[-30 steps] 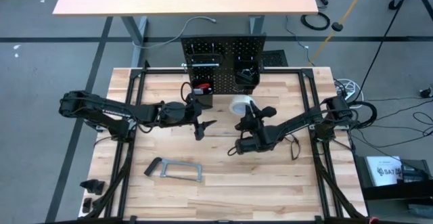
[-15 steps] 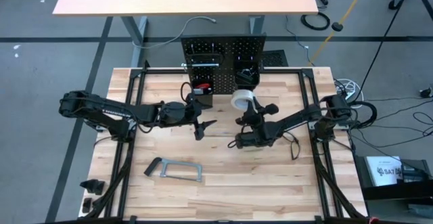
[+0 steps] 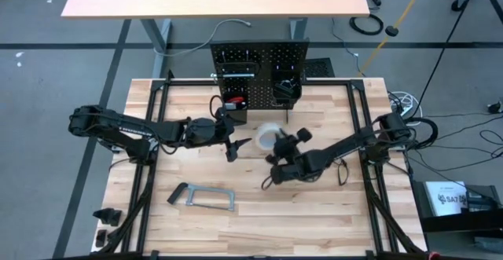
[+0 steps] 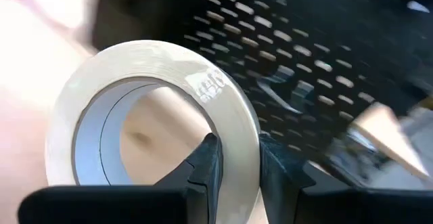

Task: Hang tools onto peg board
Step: Hang the white tape on the black peg board

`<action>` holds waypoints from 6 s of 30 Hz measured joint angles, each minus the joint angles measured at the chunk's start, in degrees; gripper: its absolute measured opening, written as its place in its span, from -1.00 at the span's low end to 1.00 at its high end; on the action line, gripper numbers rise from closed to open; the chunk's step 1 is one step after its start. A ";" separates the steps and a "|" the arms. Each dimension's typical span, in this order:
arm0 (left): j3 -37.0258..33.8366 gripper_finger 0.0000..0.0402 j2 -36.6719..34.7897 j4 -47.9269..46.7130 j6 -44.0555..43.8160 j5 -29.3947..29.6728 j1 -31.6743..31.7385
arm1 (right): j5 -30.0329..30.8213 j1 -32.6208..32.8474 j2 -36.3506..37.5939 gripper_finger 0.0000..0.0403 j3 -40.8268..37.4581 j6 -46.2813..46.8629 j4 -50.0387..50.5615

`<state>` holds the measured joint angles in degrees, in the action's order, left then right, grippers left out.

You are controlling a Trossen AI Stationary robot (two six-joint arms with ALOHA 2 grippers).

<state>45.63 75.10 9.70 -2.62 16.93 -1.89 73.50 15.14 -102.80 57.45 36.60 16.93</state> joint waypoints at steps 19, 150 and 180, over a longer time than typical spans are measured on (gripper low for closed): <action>0.00 0.49 -0.16 -1.40 0.43 0.15 -0.04 | 13.15 12.60 0.07 -0.66 10.70 -40.39 -2.03; -0.04 0.49 -4.14 -10.70 4.56 10.11 3.39 | 1.00 -18.41 0.02 -0.32 0.98 -60.39 -21.42; -0.07 0.49 -4.14 -10.89 4.56 10.10 3.39 | -2.44 -18.43 0.02 -0.32 1.00 -58.68 -16.63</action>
<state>45.56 70.96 -1.19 1.93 27.02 1.50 71.07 -3.29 -102.78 58.46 -22.09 0.30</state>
